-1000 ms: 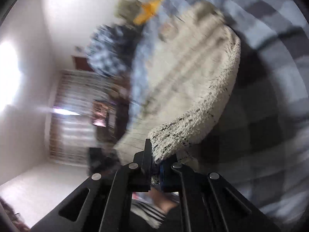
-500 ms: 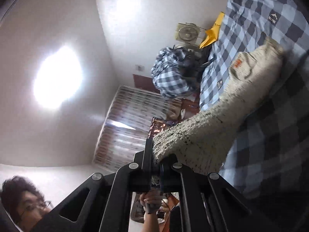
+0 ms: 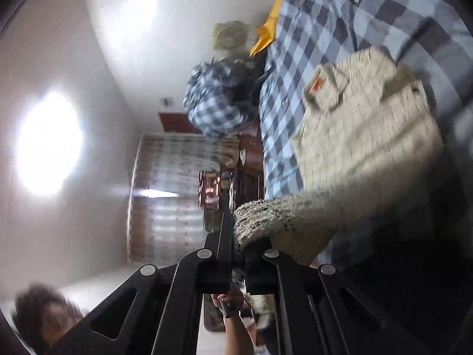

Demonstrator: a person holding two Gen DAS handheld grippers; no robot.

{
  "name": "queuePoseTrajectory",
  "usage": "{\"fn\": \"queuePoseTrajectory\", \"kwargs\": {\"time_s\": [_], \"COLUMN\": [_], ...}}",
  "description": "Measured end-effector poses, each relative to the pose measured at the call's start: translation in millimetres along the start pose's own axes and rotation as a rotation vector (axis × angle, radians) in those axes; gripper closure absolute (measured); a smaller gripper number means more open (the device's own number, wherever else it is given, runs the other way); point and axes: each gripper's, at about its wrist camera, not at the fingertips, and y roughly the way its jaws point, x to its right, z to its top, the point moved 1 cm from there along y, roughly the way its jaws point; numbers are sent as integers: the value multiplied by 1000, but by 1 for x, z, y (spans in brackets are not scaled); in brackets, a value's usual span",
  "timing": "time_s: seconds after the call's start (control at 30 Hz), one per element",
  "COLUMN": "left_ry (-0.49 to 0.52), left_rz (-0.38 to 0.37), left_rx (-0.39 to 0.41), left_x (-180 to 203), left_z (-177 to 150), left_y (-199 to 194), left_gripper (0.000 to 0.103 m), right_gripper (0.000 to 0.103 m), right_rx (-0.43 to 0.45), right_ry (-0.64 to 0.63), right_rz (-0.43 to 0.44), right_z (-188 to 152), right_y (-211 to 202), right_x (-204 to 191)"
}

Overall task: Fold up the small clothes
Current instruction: 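Lay the hem over the collar and open both tools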

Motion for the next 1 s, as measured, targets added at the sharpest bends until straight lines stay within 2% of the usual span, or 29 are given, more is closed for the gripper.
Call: {"fn": "queuePoseTrajectory", "kwargs": {"time_s": [0.03,0.07,0.1,0.13,0.17,0.2,0.23,0.27,0.3,0.33,0.37,0.4,0.43,0.47,0.5,0.53,0.6,0.67,0.73,0.8,0.9,1.0], "left_ry": [-6,44,76,101,155,234,304,336,368,393,432,473,509,527,538,543,566,610,658,707,733,692], "left_rz": [62,130,196,318,421,566,735,863,1057,1125,1148,1134,1114,1096,1074,1051,1037,1020,985,976,987,976], "left_rx": [1,-7,19,91,125,128,85,40,-21,-39,-38,-5,24,26,4,-35,-39,-57,-123,-215,-261,-287], "left_x": [-2,1,1,-1,-3,-4,-10,-17,-27,-29,-28,-22,-15,-12,-12,-10,-7,-6,-13,-29,-57,-80], "left_z": [32,68,93,136,165,193,215,225,235,238,240,237,232,226,220,205,182,146,107,68,33,21], "left_y": [23,49,65,90,109,132,157,173,194,204,211,211,209,207,207,202,193,179,168,159,144,134], "left_gripper": [97,97,97,97,97,95,93,80,54,32,0,0,0,0,0,0,0,0,0,0,0,1], "right_gripper": [100,101,101,101,101,101,99,98,95,80,56,53,52,43,36,24,22,22,22,22,22,22], "right_rx": [10,11,31,49,50,55,112,156,161,153,162,174,198,210,218,225,237,172,89,24,-113,-163], "right_ry": [14,19,28,42,44,27,22,38,64,128,209,254,219,147,57,6,-76,-96,-97,-119,-143,-108], "right_rz": [-17,-36,-70,-95,-129,-161,-226,-298,-360,-427,-540,-647,-703,-719,-741,-767,-823,-806,-784,-808,-851,-863], "right_z": [17,39,78,97,130,152,182,206,227,246,256,260,265,268,267,263,249,228,196,159,125,99], "right_y": [0,5,17,20,33,40,48,55,65,75,79,79,80,80,80,79,76,74,63,48,41,33], "right_x": [1,3,5,9,13,15,24,37,53,74,91,100,99,91,81,75,66,71,81,93,125,150]}}
